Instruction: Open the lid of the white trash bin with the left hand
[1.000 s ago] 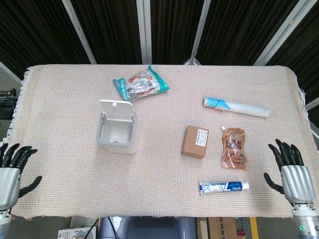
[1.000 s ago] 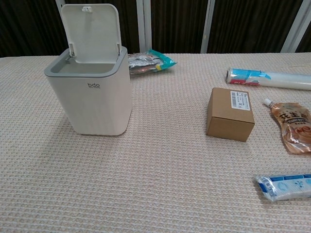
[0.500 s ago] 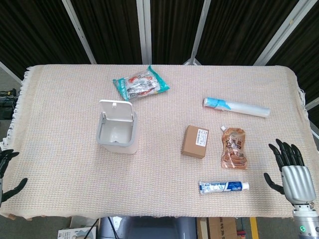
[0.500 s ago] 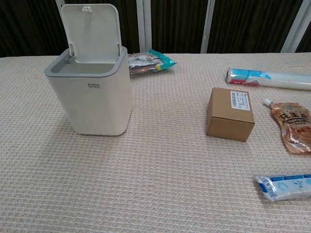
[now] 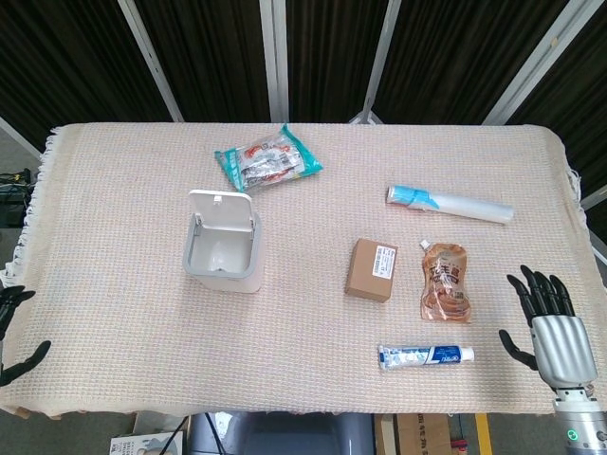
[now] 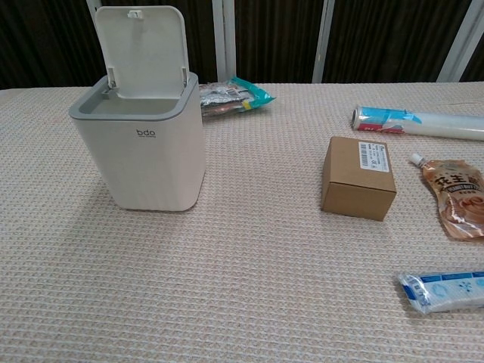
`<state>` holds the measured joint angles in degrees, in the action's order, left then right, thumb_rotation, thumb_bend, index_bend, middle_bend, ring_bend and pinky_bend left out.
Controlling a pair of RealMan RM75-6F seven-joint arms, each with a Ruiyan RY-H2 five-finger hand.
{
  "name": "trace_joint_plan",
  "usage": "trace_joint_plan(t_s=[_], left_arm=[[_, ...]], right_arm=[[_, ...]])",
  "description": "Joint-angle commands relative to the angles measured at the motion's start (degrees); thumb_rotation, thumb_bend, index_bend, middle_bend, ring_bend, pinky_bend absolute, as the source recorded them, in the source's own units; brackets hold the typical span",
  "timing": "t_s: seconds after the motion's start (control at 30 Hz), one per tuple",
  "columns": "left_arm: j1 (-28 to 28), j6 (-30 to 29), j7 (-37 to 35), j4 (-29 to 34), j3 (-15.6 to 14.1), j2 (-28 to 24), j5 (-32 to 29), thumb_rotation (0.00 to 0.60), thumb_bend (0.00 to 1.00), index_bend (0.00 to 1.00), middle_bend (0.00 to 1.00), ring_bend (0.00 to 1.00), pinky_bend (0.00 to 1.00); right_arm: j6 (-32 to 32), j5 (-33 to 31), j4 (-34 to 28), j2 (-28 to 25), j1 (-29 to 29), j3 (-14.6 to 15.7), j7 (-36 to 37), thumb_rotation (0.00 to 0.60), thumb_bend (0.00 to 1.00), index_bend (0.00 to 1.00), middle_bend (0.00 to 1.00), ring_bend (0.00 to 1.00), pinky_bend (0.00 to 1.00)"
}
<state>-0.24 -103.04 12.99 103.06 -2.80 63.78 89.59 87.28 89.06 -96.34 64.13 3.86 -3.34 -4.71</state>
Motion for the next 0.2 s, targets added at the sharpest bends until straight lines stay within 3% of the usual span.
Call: trace_joint_plan(t_s=[0.03, 0.2], left_arm=[[0.10, 0.51, 0.30, -0.06, 0.57, 0.15, -0.67, 0.600, 0.26, 0.26, 0.21, 0.12, 0.05], [0.11, 1.42, 0.72, -0.19, 1.74, 0.26, -1.69, 0.600, 0.26, 0.26, 0.21, 0.12, 0.05]], right_arm=[[-0.21, -0.80, 0.21, 0.18, 0.05, -0.36, 0.02, 0.600, 0.30, 0.12, 0.01, 0.03, 0.02], [-1.04, -1.73, 0.71, 0.69, 0.46, -0.72, 0.10, 0.600, 0.30, 0.12, 0.01, 0.03, 0.02]])
